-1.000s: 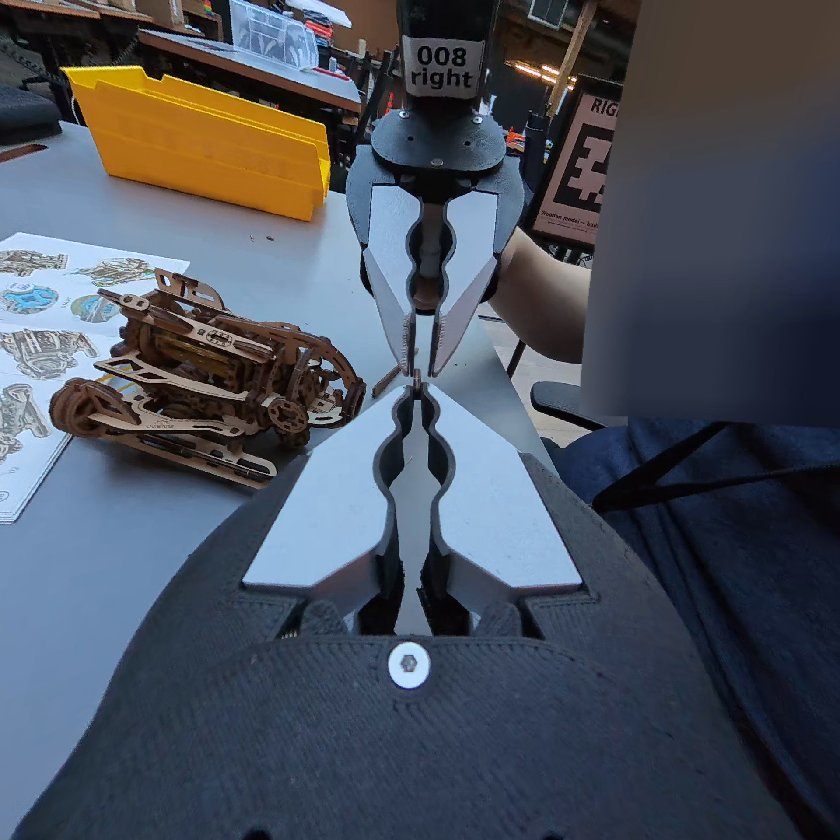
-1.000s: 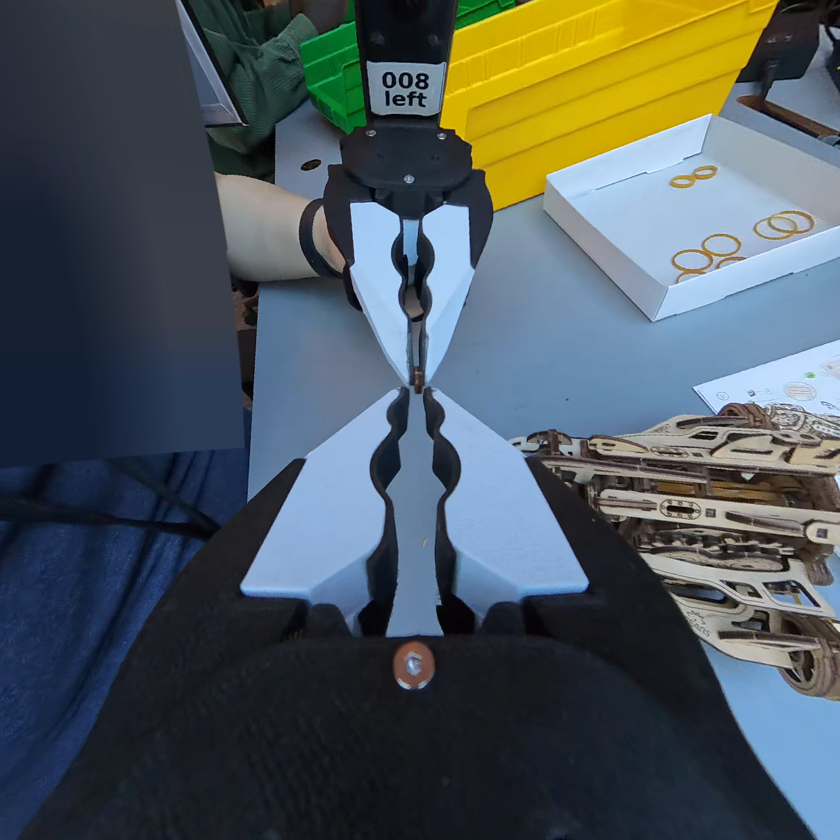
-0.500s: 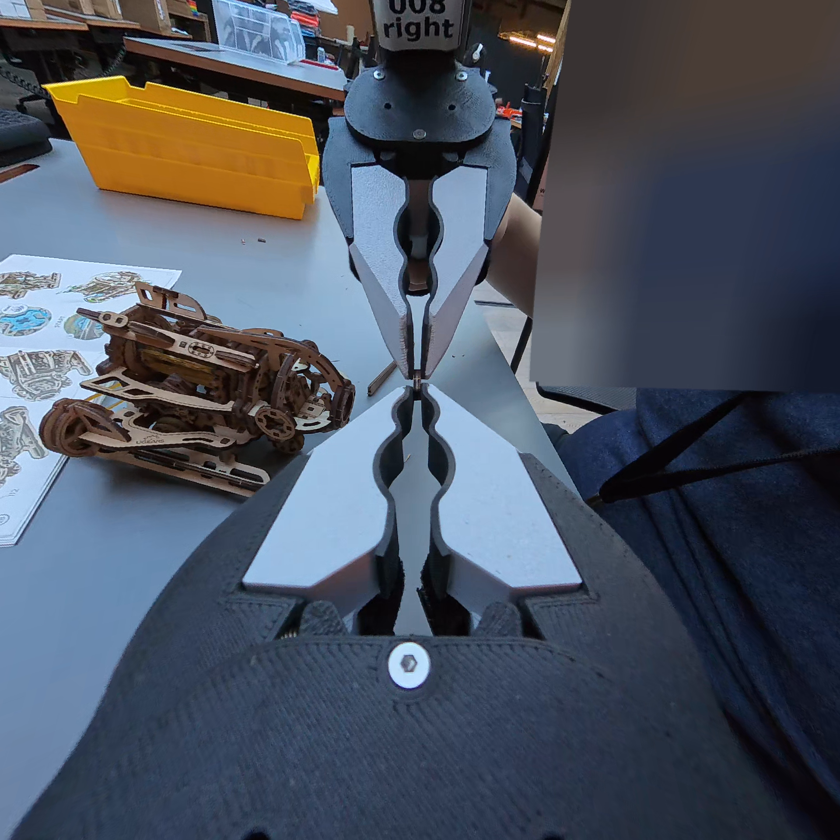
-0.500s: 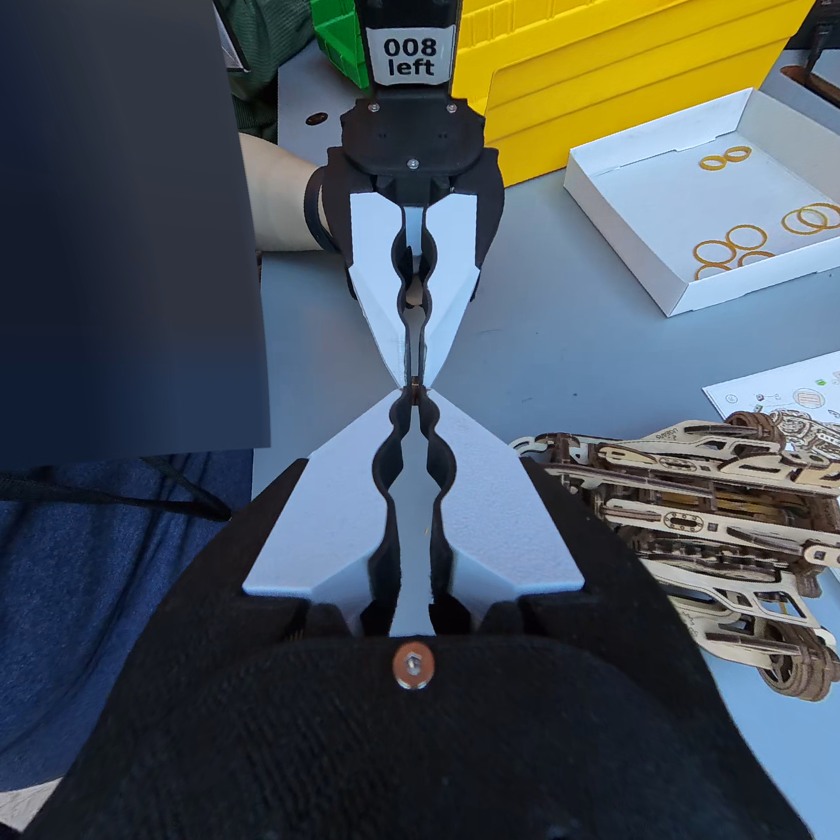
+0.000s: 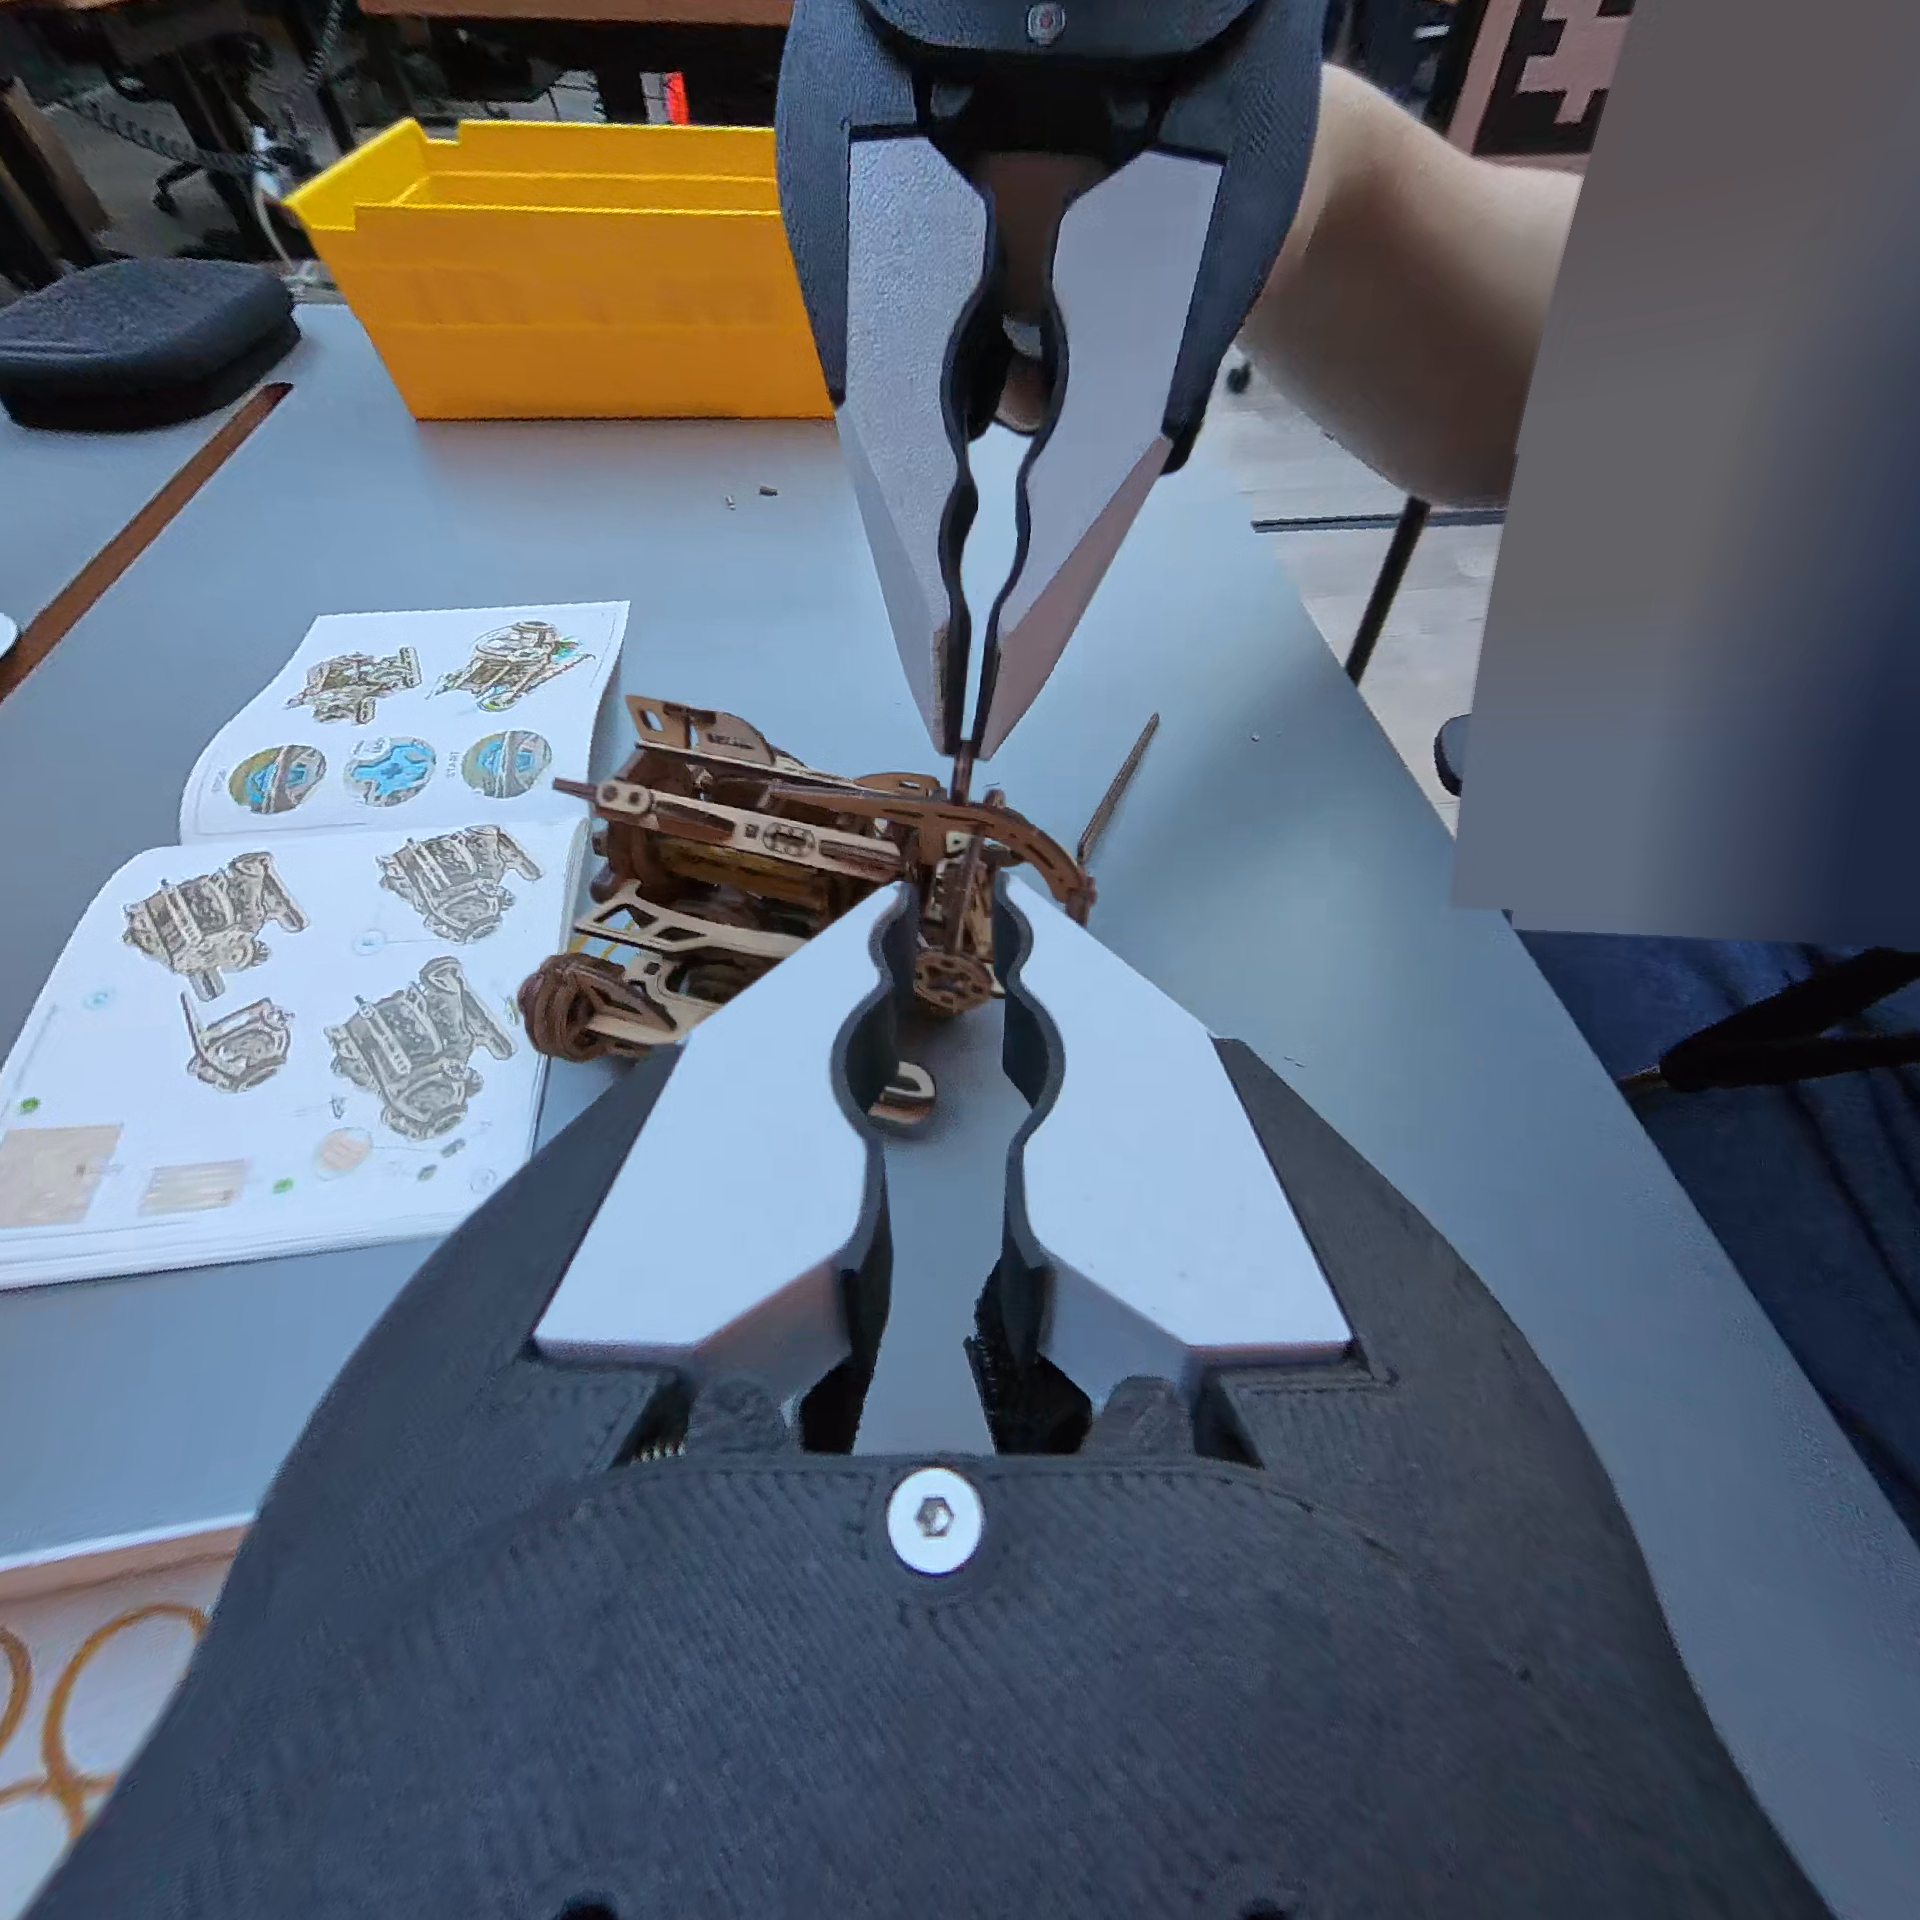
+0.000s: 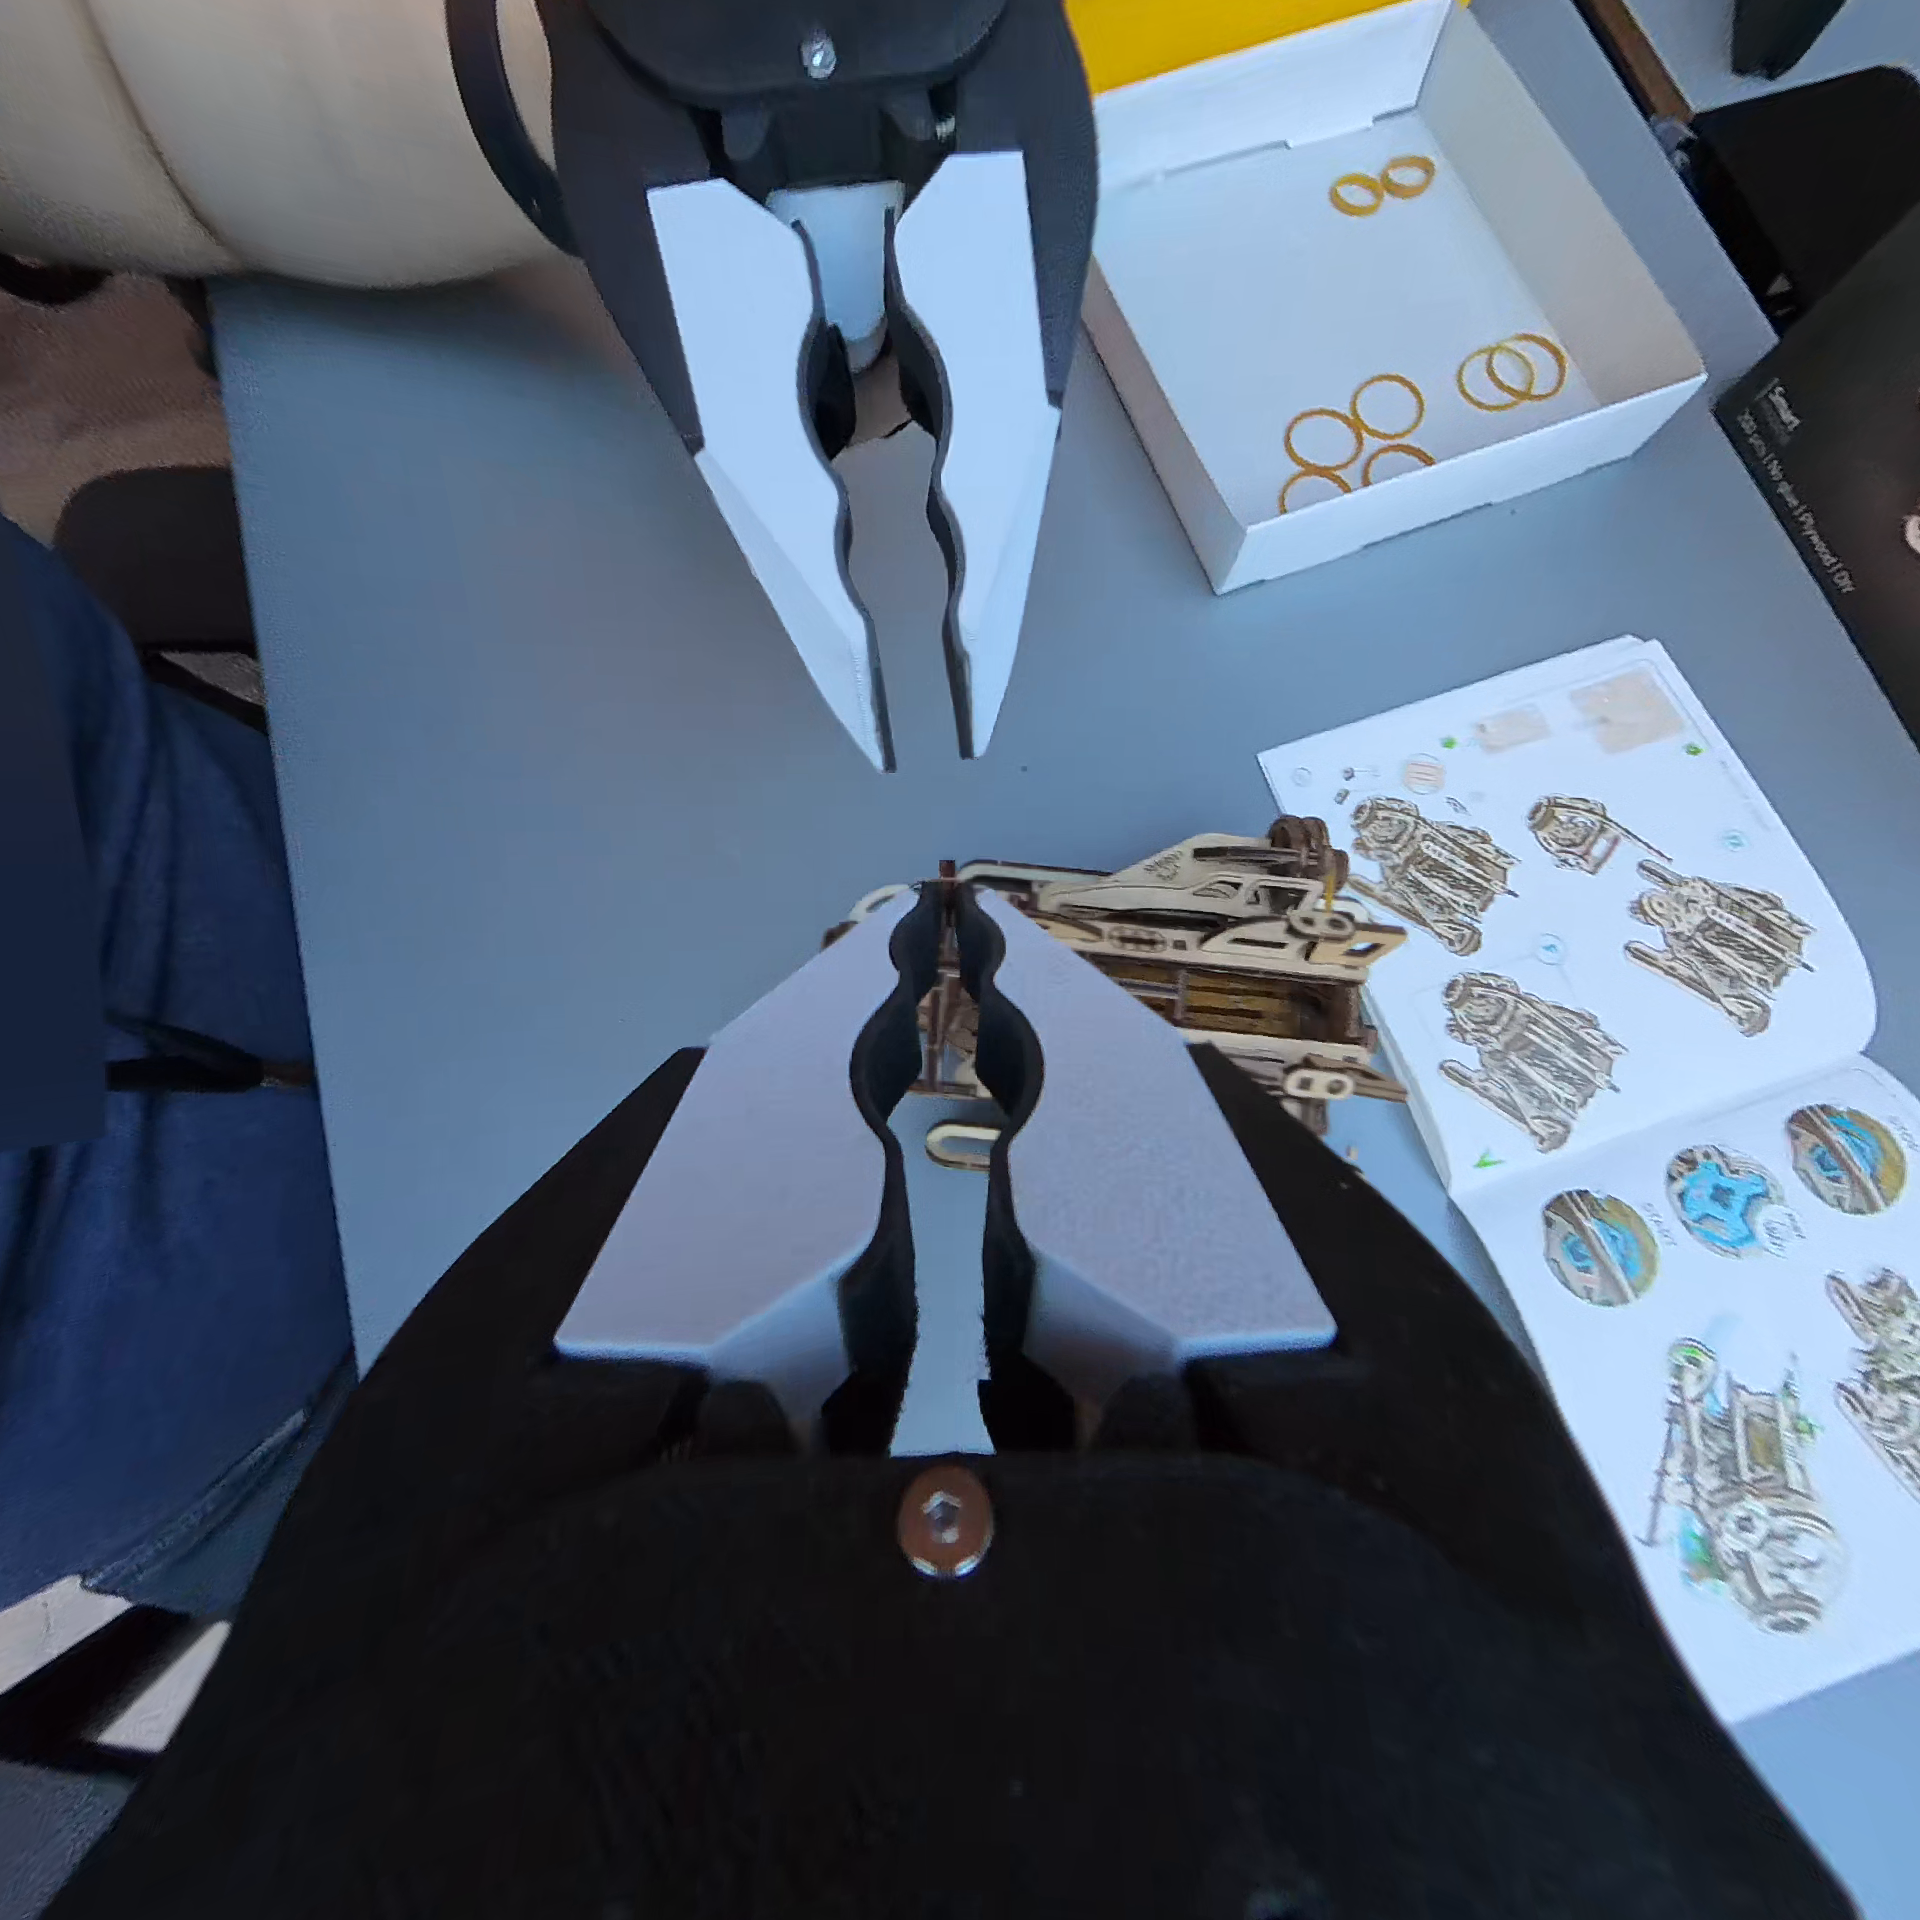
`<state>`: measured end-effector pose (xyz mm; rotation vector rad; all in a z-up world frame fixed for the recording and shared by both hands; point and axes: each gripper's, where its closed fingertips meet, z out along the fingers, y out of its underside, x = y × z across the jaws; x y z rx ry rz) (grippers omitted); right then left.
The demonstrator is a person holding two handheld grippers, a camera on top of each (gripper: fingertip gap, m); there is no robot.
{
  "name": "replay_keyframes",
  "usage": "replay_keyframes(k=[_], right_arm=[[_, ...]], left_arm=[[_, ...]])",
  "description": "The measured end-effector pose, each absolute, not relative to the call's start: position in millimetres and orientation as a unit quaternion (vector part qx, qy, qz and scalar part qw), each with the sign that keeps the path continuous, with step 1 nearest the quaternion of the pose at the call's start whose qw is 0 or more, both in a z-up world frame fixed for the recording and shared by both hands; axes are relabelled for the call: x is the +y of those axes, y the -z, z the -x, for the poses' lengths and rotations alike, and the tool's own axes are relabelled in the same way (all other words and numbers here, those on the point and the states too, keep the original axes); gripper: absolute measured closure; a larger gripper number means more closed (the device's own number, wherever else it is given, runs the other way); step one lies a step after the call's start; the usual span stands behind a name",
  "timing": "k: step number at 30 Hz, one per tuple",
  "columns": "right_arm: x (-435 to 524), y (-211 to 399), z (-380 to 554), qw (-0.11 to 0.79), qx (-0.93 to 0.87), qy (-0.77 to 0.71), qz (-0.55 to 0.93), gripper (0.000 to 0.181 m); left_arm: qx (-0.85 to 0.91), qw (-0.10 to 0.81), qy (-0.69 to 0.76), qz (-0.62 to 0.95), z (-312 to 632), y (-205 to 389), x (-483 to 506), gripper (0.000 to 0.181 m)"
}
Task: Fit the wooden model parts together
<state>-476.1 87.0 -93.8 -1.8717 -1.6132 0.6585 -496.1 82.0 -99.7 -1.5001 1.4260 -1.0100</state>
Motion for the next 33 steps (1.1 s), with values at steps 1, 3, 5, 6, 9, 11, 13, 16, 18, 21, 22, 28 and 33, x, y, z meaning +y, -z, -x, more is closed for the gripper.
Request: replay_keyframes(k=[1, 3, 5, 6, 9, 11, 13, 16, 18, 21, 22, 28, 33], right_arm=[[90.3, 96.0, 475.3, 0.282, -0.607, -0.237, 0.704, 0.18], [93.2, 100.8, 475.1, 0.273, -0.61, -0.231, 0.707, 0.18], [93.9, 105.0, 474.9, 0.266, -0.61, -0.231, 0.71, 0.18], [95.3, 106.0, 475.0, 0.267, -0.608, -0.232, 0.711, 0.18], [95.0, 107.7, 475.6, 0.261, -0.604, -0.243, 0.712, 0.18], [95.3, 109.5, 475.8, 0.256, -0.605, -0.245, 0.713, 0.18], [97.1, 111.7, 475.8, 0.253, -0.607, -0.24, 0.714, 0.18], [95.8, 115.0, 477.1, 0.241, -0.612, -0.245, 0.713, 0.18], [95.9, 116.5, 477.9, 0.237, -0.615, -0.244, 0.712, 0.18], [95.0, 117.4, 478.4, 0.23, -0.616, -0.245, 0.713, 0.18], [94.4, 117.7, 478.3, 0.227, -0.617, -0.244, 0.713, 0.18], [93.9, 119.7, 477.9, 0.219, -0.622, -0.237, 0.714, 0.18], [93.5, 124.2, 478.7, 0.201, -0.631, -0.226, 0.714, 0.18]], left_arm=[[0.569, 0.4, 0.408, 0.591, 492.9, 98.9, 86.0, 0.171], [0.574, 0.386, 0.417, 0.59, 487.4, 101.1, 94.0, 0.177], [0.581, 0.366, 0.426, 0.59, 482.6, 107.0, 97.1, 0.178], [0.585, 0.357, 0.429, 0.589, 480.5, 110.2, 97.0, 0.18], [0.589, 0.351, 0.436, 0.583, 475.4, 114.5, 96.1, 0.181], [0.588, 0.348, 0.442, 0.581, 474.4, 116.4, 95.3, 0.179], [0.589, 0.336, 0.45, 0.581, 474.3, 119.9, 92.4, 0.177], [0.591, 0.332, 0.447, 0.584, 473.9, 124.7, 93.1, 0.176], [0.589, 0.333, 0.455, 0.579, 473.1, 122.9, 91.6, 0.178], [0.593, 0.336, 0.455, 0.574, 471.6, 123.2, 89.4, 0.181], [0.595, 0.339, 0.454, 0.571, 471.0, 123.1, 88.8, 0.181], [0.591, 0.337, 0.46, 0.57, 470.3, 124.2, 88.3, 0.18], [0.59, 0.329, 0.466, 0.572, 471.4, 125.2, 88.0, 0.181]])
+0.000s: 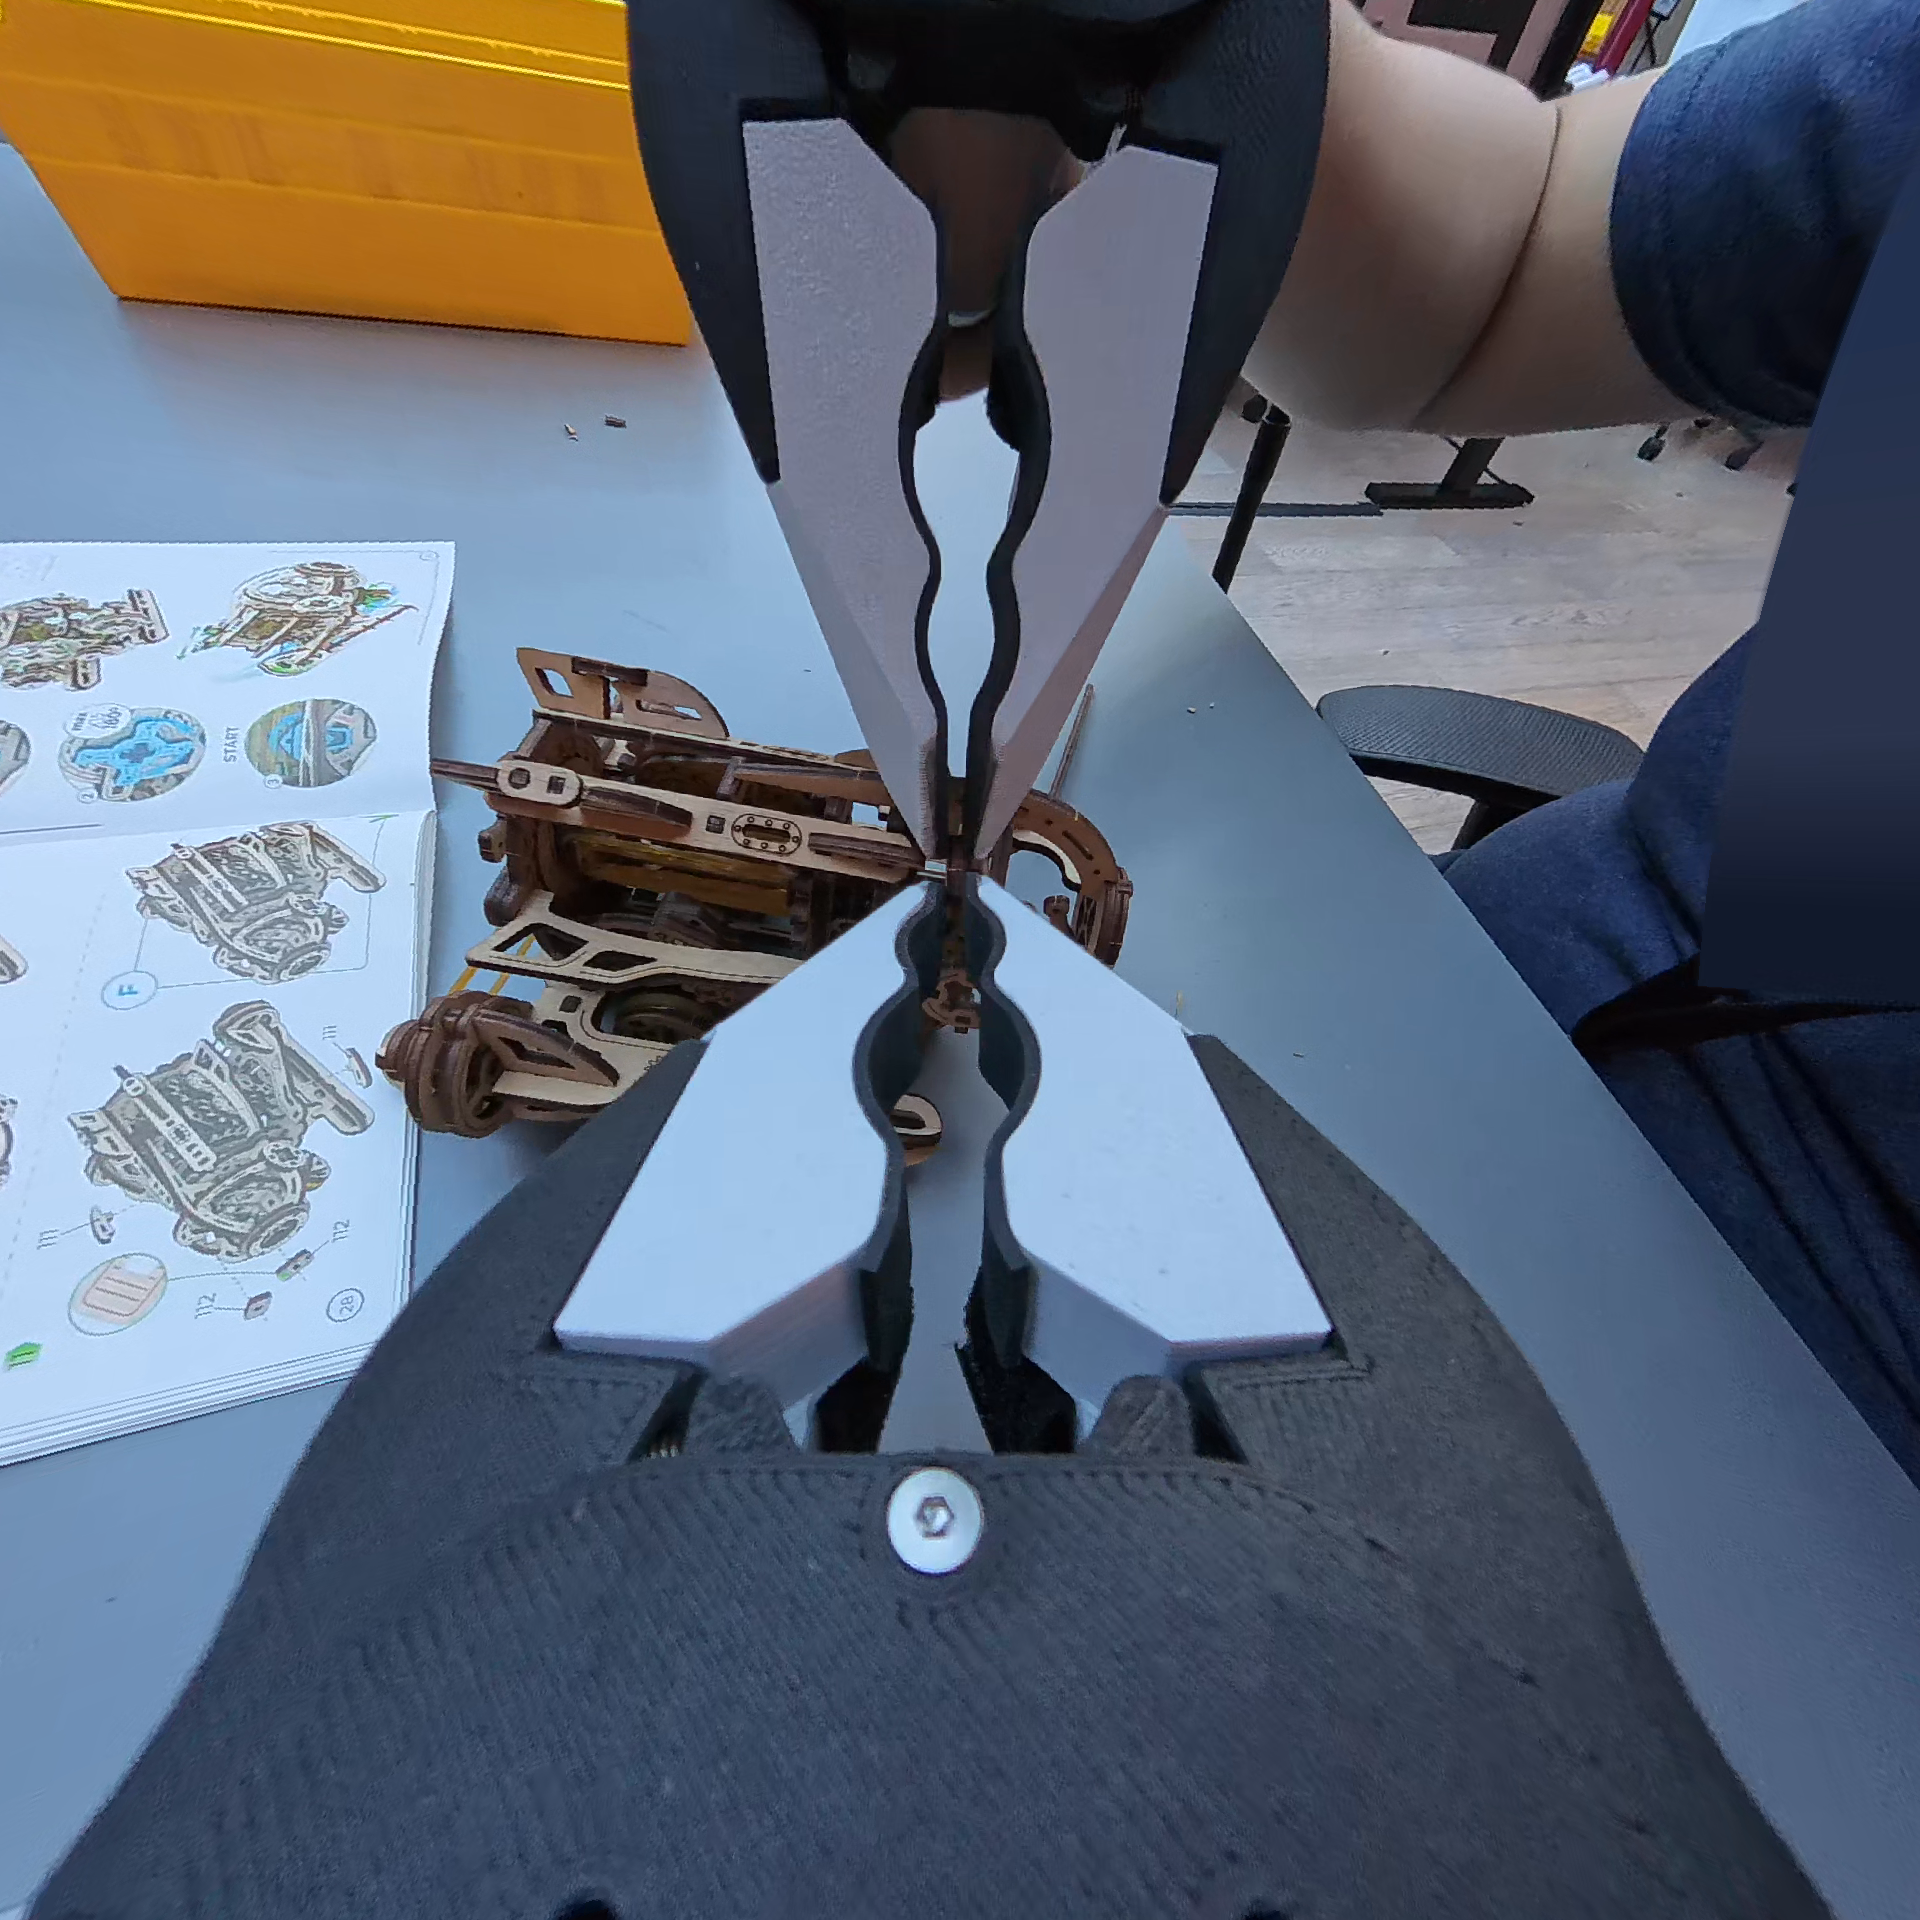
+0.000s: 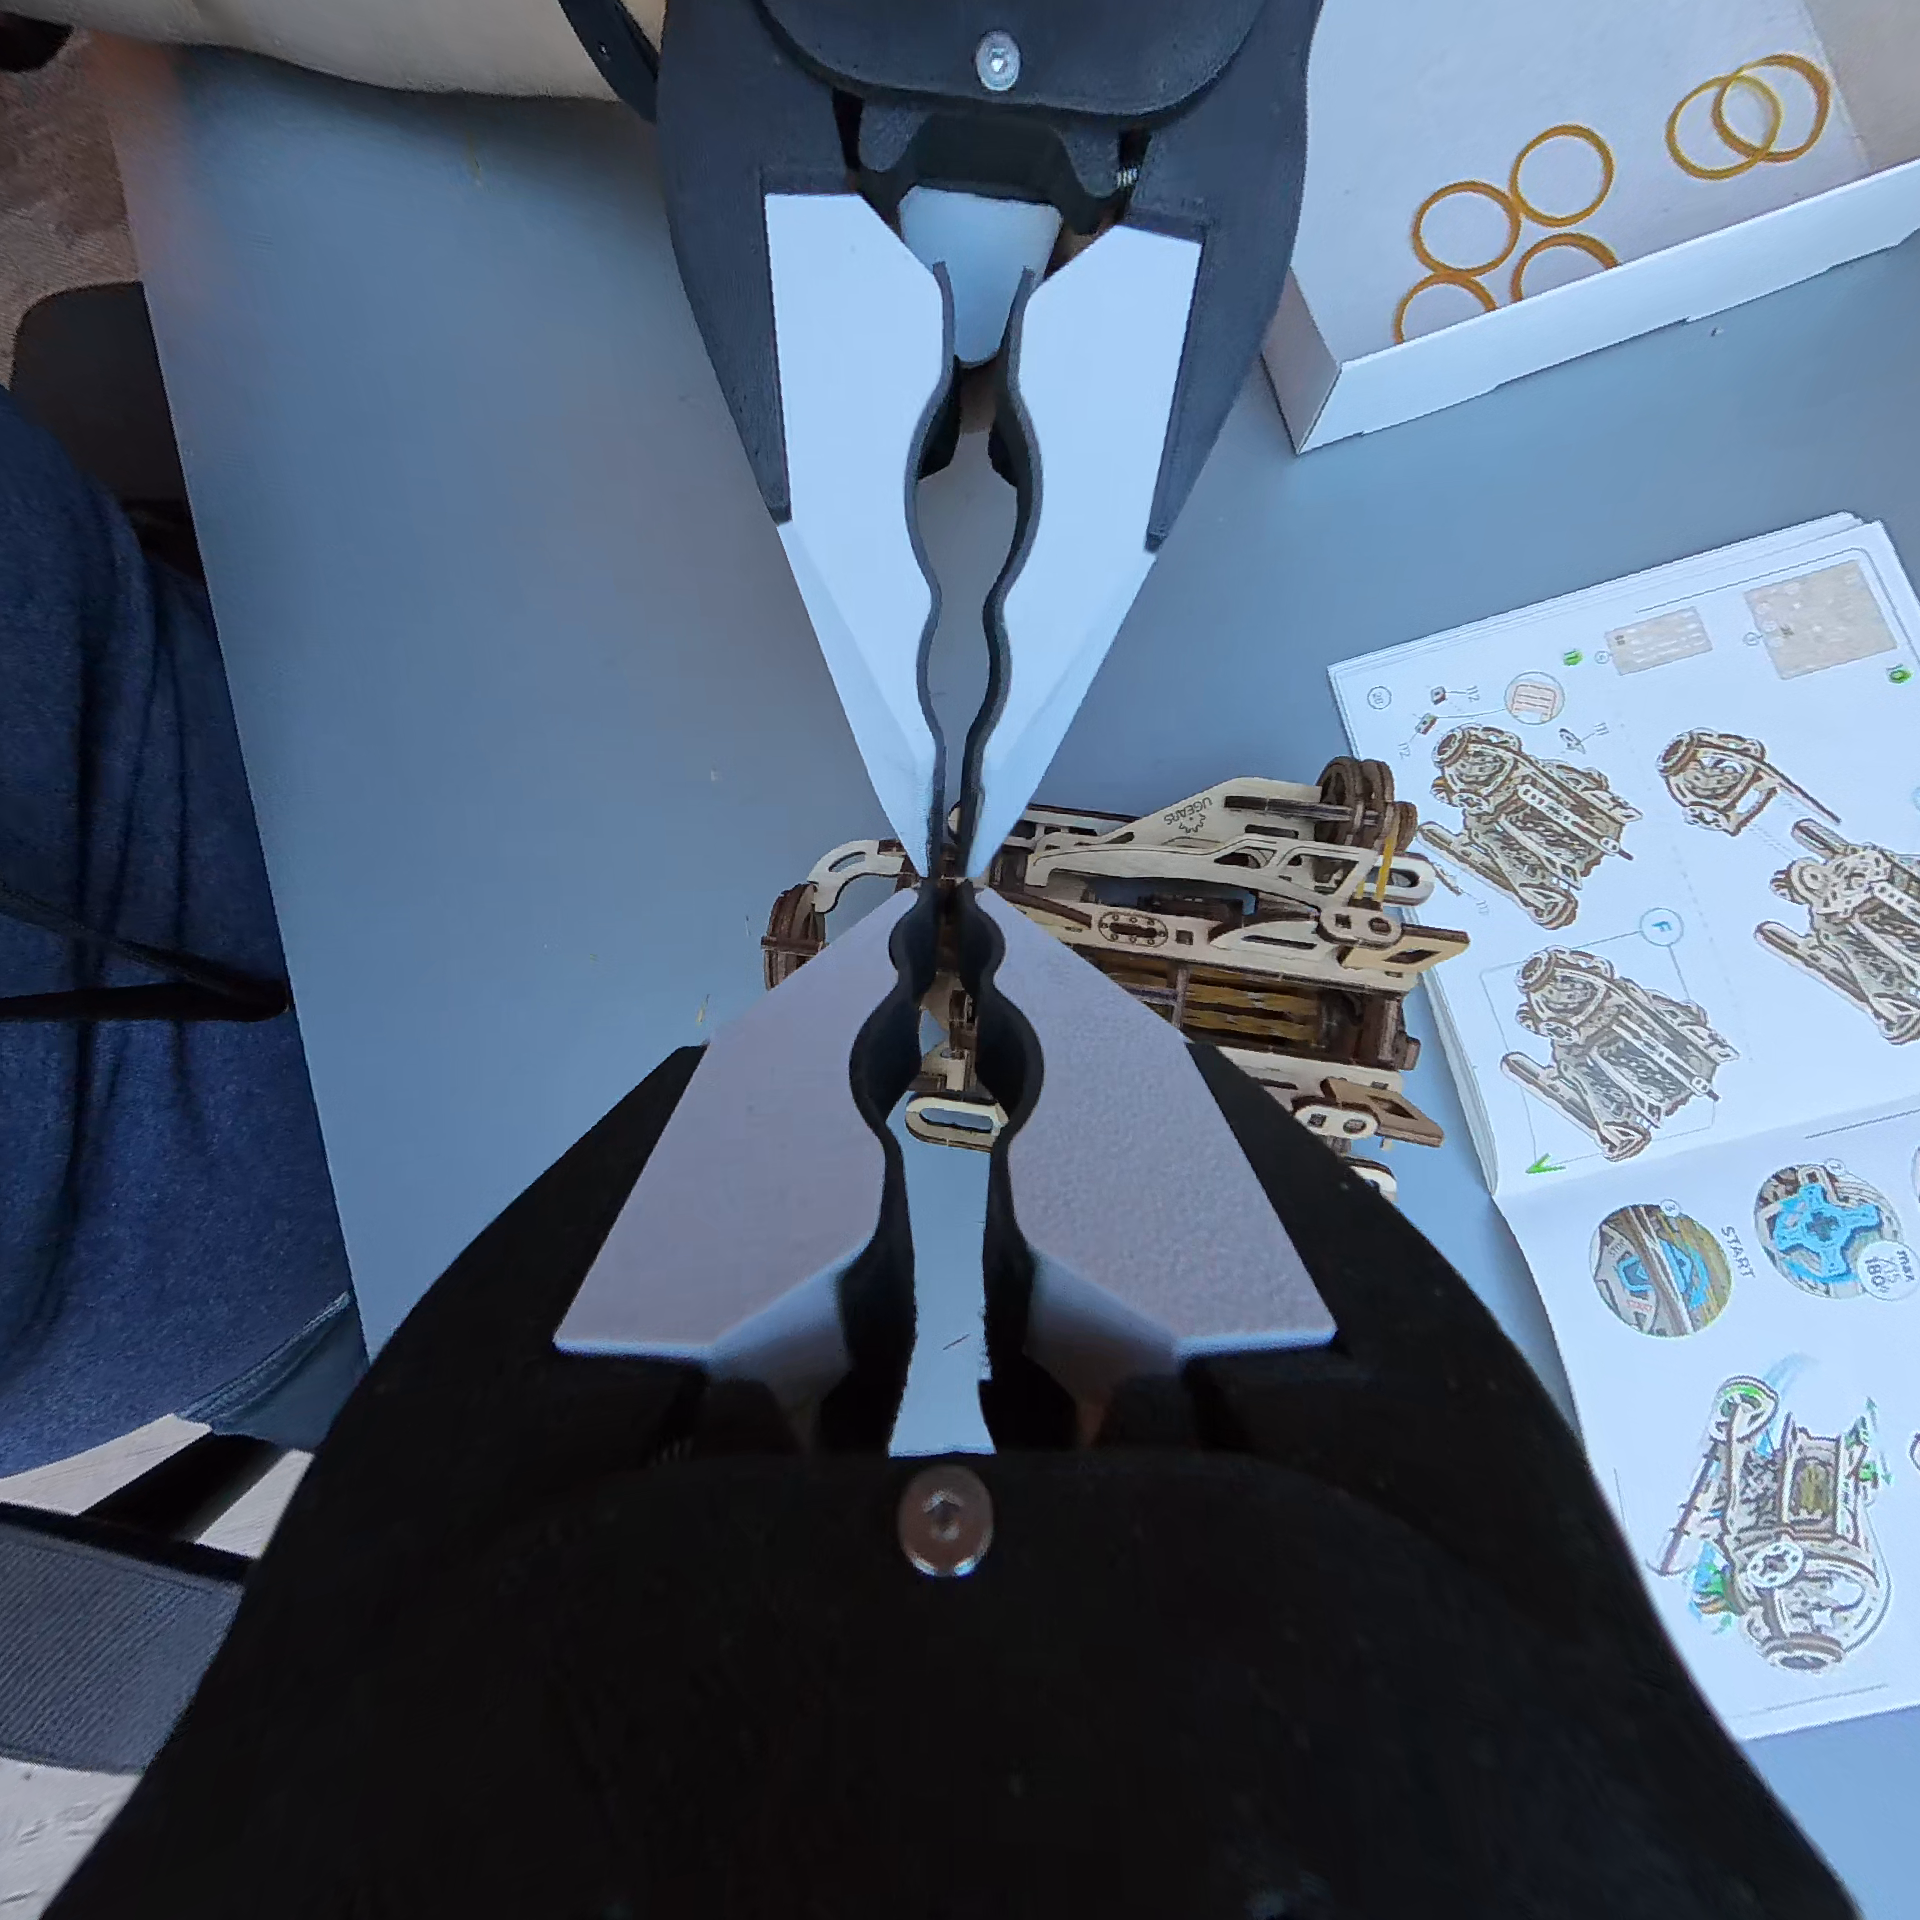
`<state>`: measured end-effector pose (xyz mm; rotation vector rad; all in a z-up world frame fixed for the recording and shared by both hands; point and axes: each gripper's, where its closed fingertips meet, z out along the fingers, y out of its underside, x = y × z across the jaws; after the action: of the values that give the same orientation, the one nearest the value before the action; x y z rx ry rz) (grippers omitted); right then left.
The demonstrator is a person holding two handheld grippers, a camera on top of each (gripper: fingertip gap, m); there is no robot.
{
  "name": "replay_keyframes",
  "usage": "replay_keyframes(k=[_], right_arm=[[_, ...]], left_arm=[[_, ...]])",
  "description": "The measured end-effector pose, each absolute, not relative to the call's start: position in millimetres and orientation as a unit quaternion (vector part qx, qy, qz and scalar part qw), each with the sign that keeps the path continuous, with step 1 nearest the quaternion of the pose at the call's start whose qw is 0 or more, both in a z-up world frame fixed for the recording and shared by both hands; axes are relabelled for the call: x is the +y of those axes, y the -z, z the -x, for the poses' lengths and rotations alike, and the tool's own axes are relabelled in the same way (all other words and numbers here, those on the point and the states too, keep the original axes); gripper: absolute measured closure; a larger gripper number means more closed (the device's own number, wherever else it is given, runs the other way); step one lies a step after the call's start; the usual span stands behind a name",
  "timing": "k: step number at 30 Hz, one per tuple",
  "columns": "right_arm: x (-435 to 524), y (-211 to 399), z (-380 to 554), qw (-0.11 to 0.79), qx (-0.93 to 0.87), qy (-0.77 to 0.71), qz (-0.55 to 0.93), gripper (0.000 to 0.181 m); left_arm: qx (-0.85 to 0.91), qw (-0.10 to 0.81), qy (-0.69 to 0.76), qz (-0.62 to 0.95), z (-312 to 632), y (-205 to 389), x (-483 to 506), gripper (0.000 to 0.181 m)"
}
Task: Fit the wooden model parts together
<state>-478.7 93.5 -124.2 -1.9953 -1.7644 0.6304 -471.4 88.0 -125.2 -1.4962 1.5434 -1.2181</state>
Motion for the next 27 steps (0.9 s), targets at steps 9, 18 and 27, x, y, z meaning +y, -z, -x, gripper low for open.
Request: replay_keyframes(k=[9, 18, 27], right_arm=[[95.0, 124.3, 478.1, 0.192, -0.633, -0.216, 0.719, 0.18], [97.0, 124.3, 477.1, 0.19, -0.628, -0.214, 0.723, 0.18], [98.7, 114.7, 475.3, 0.204, -0.634, -0.202, 0.718, 0.176]], left_arm=[[0.591, 0.337, 0.46, 0.571, 470.8, 126.1, 89.3, 0.181], [0.589, 0.34, 0.456, 0.574, 470.7, 127.3, 91.3, 0.181], [0.604, 0.334, 0.446, 0.57, 470.5, 129.5, 89.2, 0.181]])
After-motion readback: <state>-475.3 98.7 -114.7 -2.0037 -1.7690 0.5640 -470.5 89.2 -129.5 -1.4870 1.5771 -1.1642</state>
